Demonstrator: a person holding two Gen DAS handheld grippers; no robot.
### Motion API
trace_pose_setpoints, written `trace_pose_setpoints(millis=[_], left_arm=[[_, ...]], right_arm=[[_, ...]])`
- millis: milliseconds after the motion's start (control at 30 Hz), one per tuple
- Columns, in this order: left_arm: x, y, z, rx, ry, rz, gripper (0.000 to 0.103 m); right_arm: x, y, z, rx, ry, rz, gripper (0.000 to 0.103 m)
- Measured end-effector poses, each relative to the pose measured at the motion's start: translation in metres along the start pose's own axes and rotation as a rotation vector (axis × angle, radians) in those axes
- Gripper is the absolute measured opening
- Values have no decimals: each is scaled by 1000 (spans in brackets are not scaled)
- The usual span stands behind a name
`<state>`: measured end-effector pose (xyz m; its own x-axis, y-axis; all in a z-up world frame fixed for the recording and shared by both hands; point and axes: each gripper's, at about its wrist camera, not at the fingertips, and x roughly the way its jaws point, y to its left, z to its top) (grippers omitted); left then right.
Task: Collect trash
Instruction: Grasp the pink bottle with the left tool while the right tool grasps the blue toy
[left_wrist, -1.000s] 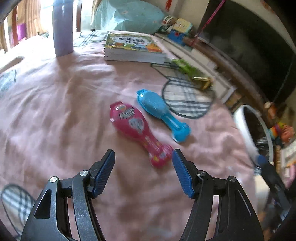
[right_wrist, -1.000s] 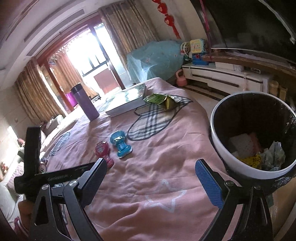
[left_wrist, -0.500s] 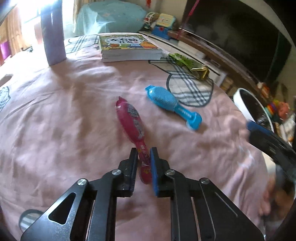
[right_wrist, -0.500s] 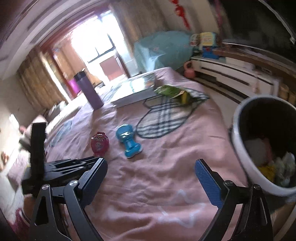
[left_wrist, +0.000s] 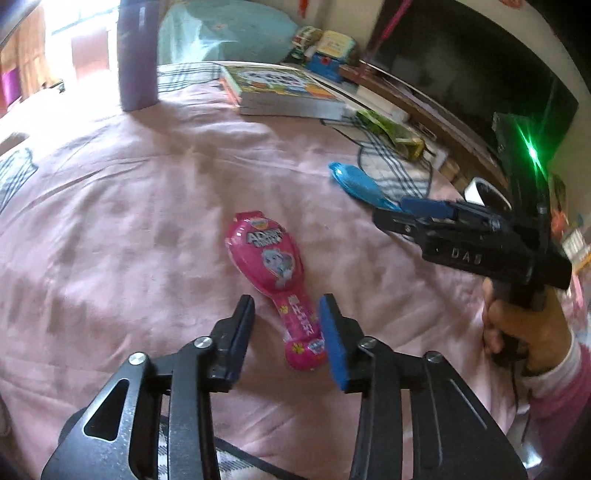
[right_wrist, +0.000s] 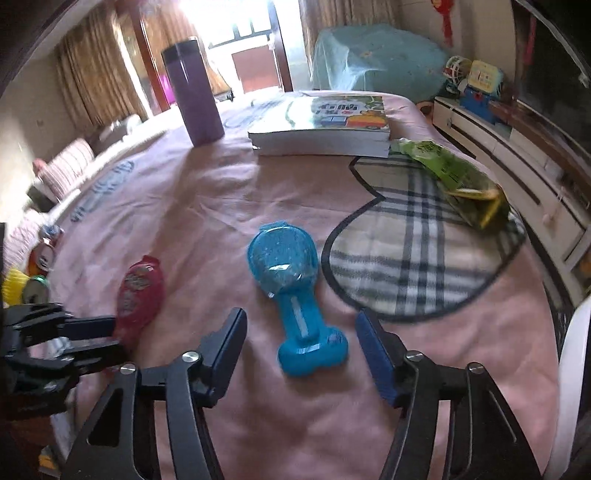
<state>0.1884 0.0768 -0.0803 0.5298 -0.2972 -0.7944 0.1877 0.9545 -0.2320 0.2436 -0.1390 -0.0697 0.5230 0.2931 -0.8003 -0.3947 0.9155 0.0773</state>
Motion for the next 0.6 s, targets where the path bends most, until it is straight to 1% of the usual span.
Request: trace_pose_setpoints(millis=[33,67,100,267,367,433,533,600], left_arm=[[1,1,1,-17,-3,2,39],[2,3,2,-33,-4,5,39],[4,4,3,-54,-4,9,39],[11,-2,8,-64,-19,38,39],[16,-7,10,-41,-32,55,38],[18,-12,9,-8,-42,70,38],[19,-17,7,35,-55,82,38],[19,-16,7,38,-61,66,38]], right_arm=[[0,0,-1,-2,2,-17,50],[-1,-1,-2,-1,0,-26,39],[-4,-2,-5,7,-3,-27,35],[-24,-13,-28,110,-20,22,34],[-40,-15,-48,159,-33,25,34],[-49,-14,-58,180,-41,19,34],[-54,-16,-60,199,-57,13,36],[-52,-16,-56,203,-63,1,42]])
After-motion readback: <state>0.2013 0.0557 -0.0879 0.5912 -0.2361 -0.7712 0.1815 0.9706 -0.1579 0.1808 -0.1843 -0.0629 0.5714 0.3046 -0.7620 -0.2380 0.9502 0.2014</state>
